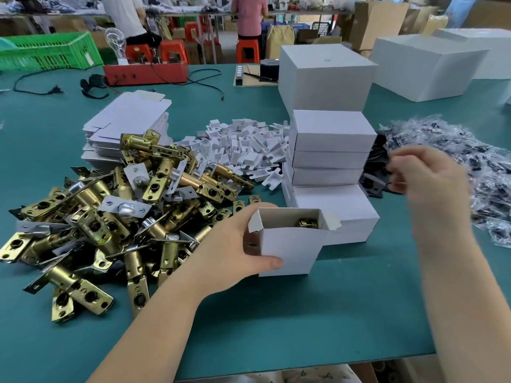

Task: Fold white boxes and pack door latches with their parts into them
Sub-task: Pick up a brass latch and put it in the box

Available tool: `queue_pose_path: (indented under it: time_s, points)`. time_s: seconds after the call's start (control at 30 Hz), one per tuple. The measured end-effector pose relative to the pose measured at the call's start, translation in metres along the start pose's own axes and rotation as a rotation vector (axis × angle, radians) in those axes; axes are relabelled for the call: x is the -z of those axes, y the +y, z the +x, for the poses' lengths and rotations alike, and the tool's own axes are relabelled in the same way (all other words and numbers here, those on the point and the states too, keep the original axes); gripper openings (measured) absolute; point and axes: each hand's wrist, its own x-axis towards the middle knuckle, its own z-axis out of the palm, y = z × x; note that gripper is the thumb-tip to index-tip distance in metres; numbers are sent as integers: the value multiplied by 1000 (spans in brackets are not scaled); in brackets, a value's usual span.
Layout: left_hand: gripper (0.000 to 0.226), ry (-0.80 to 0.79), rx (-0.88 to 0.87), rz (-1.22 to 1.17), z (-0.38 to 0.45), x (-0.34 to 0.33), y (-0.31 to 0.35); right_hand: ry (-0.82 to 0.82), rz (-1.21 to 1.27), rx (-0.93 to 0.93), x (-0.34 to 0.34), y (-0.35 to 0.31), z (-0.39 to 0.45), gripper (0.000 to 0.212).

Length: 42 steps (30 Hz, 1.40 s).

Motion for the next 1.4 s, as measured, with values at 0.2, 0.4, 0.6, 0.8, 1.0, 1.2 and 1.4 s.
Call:
queue_pose_path:
  time_s: [0.2, 0.4, 0.6, 0.8, 1.0, 1.2, 1.4]
  points:
    - [70, -1, 53, 20, 0, 9, -3, -713, -330, 356, -65, -50, -13, 31]
    - [66, -63, 53, 16, 0, 10, -5, -1047, -994, 352, -167, -59, 0, 31]
    - [71, -89, 44, -7, 2, 14, -11, -1143, -1538, 504, -204, -33, 29, 34]
    - [73, -91, 36, 47, 0, 11, -10, -1265, -1735, 477, -218, -12, 38, 31]
    - [74, -102, 37, 45, -1, 12, -8, -1152, -1609, 483, -216, -16, 35, 28]
    - [75, -106, 32, 44, -2, 13, -8, -846, -1400, 646, -206, -52, 28, 20]
    - [75, -84, 52, 31, -2, 13, -5, -811, -860, 615, -149, -96, 5, 27]
